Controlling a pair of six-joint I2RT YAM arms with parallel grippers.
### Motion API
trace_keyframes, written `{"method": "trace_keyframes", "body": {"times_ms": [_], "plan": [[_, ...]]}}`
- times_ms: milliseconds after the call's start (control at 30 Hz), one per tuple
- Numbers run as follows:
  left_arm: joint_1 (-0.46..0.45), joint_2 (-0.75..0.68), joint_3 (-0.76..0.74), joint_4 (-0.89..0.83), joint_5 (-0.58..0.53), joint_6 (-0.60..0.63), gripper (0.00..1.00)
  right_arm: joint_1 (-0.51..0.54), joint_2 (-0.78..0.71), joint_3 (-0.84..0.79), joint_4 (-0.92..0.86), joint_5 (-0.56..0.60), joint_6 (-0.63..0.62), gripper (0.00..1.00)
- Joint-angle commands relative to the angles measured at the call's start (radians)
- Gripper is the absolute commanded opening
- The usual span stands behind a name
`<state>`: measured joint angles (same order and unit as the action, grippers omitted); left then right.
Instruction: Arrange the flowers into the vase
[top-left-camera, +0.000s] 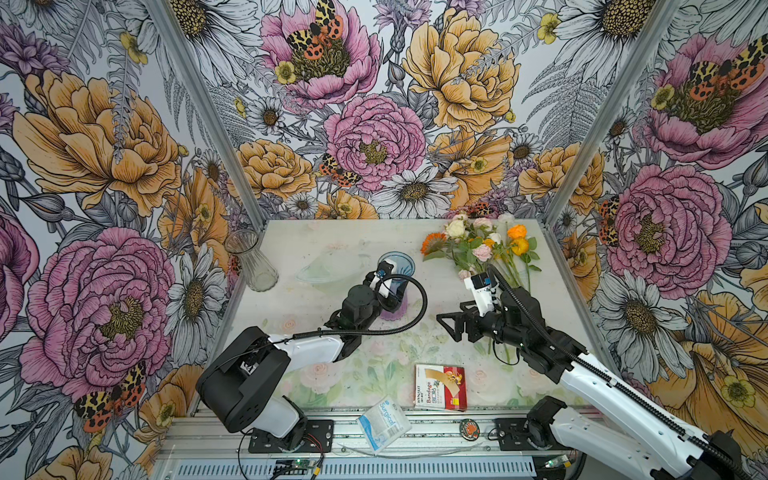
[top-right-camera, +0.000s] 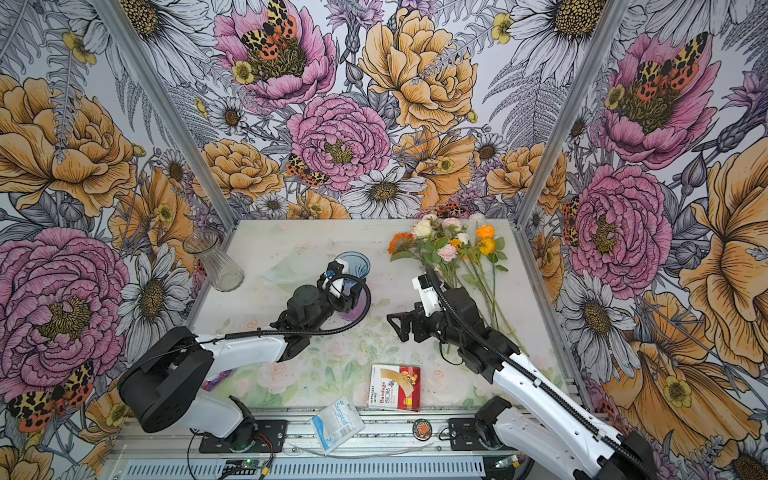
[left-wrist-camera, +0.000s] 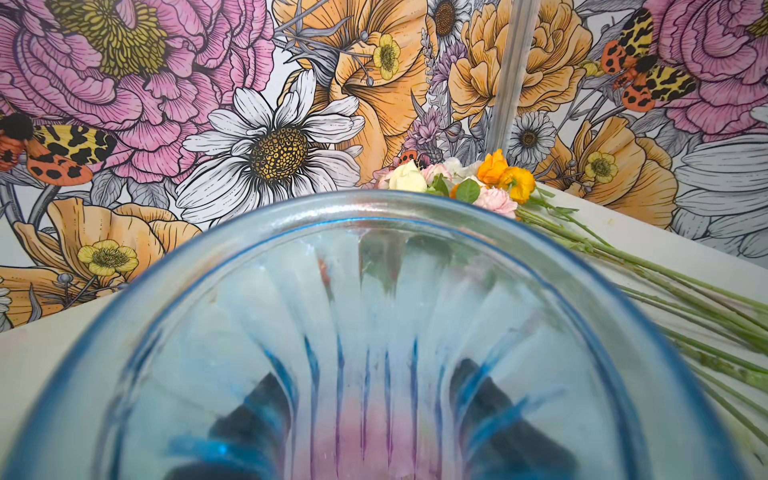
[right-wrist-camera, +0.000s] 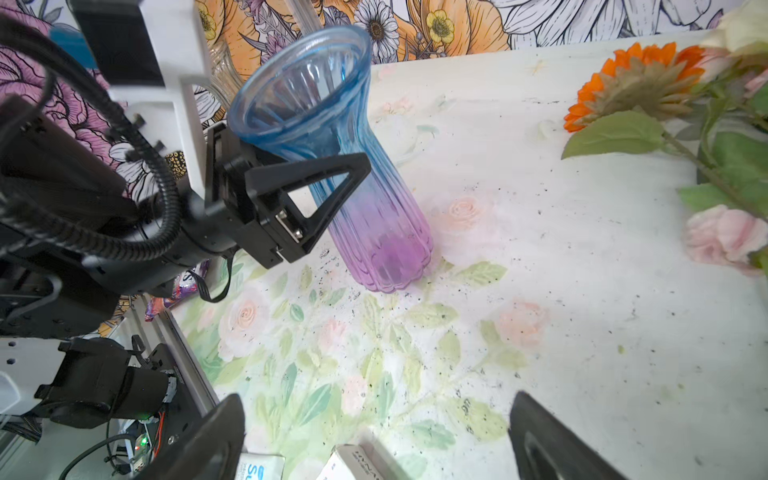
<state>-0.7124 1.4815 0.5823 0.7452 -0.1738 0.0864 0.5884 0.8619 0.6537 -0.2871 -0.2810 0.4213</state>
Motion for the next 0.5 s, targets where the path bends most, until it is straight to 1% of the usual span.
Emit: {"method": "trace_keyframes", "body": {"times_ms": [0, 200, 333, 467], "plan": [[-0.025, -0.019, 0.002, 0.251, -0.075, 0.014, 0.39, 0.005, -0.005, 0.021, 0.011, 0.001, 0.024, 0.99], [-0.048, 0.011, -0.036, 0.337, -0.1, -0.013, 0.39, 0.016, 0.039, 0.037, 0.011, 0.0, 0.019, 1.0], [-0.063, 0.023, -0.051, 0.352, -0.118, -0.02, 0.41, 0.018, 0.038, 0.032, 0.01, 0.008, 0.017, 0.99], [-0.062, 0.031, -0.081, 0.387, -0.108, -0.033, 0.42, 0.019, 0.044, 0.035, 0.011, 0.012, 0.012, 1.0]]}}
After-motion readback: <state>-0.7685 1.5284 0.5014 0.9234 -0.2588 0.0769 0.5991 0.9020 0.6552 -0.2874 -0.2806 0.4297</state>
